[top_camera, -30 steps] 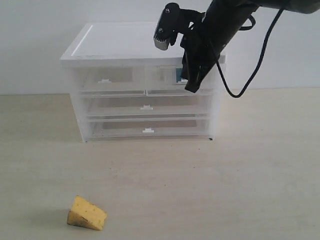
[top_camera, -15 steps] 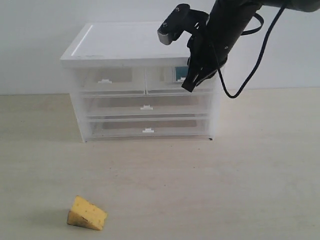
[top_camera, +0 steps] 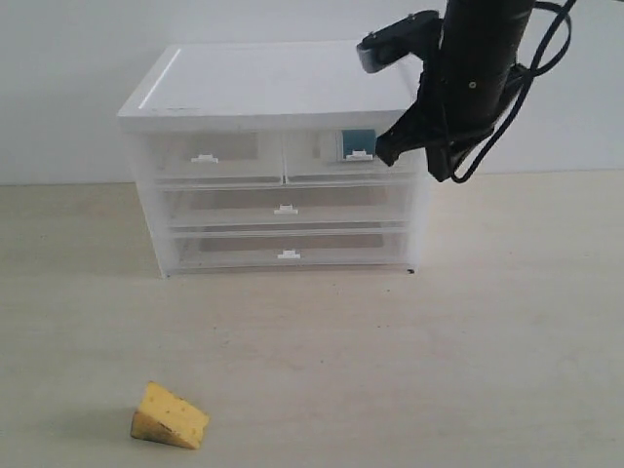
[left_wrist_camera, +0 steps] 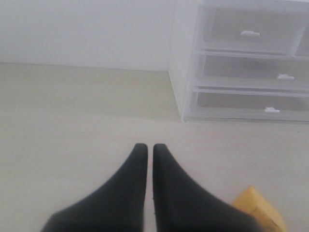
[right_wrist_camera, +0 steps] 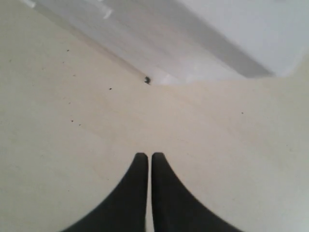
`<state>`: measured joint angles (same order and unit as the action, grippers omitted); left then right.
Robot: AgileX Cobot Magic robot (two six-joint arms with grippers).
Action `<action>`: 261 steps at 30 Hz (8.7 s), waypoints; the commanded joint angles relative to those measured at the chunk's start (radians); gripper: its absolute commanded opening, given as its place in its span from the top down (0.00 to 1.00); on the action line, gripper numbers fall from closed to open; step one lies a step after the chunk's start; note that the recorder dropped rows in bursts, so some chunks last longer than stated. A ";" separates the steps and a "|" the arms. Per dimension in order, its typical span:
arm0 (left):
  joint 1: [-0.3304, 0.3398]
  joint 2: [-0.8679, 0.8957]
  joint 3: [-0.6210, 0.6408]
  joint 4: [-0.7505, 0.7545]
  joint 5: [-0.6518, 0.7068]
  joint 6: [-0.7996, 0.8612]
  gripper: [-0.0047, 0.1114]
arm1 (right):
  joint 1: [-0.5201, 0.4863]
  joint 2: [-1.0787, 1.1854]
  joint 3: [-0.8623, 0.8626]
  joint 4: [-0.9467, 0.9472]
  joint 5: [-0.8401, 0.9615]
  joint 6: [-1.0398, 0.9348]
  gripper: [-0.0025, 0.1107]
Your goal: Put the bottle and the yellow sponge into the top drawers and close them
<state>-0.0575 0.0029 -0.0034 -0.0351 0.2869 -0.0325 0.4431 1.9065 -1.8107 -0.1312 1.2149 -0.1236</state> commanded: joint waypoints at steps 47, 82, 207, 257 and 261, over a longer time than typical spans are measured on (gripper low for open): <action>0.005 -0.003 0.003 0.001 -0.002 0.006 0.92 | -0.376 -1.006 0.971 -0.033 -0.660 0.313 0.98; 0.005 -0.003 0.003 0.001 -0.002 0.006 0.92 | -0.373 -1.587 1.313 -0.035 -0.753 0.216 0.98; 0.005 -0.003 0.003 -0.012 -0.392 0.019 0.92 | -0.483 -1.907 1.811 0.092 -0.873 0.124 0.98; -0.216 1.147 -0.339 -0.050 -1.009 0.053 0.92 | -0.483 -1.907 1.811 0.092 -0.873 0.124 0.98; -0.292 1.226 -0.339 -0.139 -1.119 0.121 0.92 | -0.483 -1.907 1.811 0.092 -0.873 0.124 0.98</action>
<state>-0.3003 1.1829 -0.3357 -0.1067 -0.7438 0.0435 -0.0379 0.0048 -0.0052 -0.0402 0.3516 0.0000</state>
